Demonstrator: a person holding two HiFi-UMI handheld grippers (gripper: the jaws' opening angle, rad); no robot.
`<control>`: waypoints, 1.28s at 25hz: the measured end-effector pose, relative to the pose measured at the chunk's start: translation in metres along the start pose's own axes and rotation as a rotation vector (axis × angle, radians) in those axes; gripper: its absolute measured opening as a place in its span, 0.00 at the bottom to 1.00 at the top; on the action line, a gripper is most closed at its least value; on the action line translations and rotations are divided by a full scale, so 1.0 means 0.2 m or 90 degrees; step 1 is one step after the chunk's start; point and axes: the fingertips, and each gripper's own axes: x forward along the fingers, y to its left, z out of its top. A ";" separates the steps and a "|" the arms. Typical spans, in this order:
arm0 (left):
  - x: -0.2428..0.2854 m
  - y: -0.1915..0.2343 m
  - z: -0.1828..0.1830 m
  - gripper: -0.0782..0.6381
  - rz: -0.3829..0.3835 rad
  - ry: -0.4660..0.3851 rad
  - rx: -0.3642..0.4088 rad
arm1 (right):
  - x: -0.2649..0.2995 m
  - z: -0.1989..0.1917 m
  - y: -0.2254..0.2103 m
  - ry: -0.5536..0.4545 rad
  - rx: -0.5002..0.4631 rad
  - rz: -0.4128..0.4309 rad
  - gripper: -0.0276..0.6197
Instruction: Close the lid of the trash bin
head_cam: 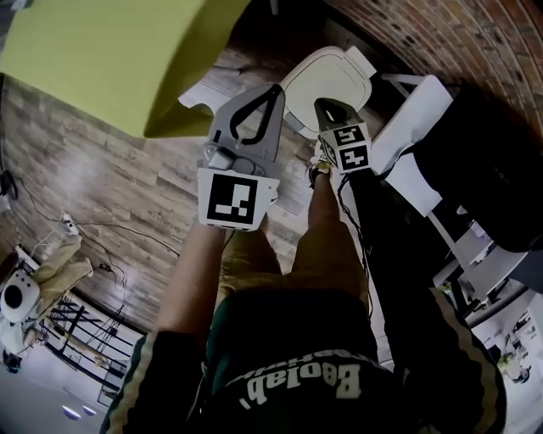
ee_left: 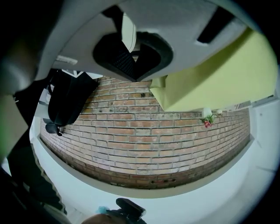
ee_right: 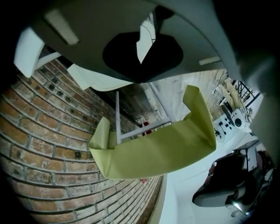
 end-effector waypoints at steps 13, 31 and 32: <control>-0.04 -0.17 0.51 0.11 0.025 -0.030 0.006 | -0.60 0.54 -0.05 -0.116 -0.039 0.001 0.06; -0.30 -0.31 0.97 0.11 0.071 -0.040 0.044 | -1.43 1.11 0.09 -0.288 -0.155 0.029 0.06; -0.31 -0.33 1.00 0.11 0.062 -0.046 0.051 | -1.47 1.14 0.10 -0.299 -0.157 0.019 0.06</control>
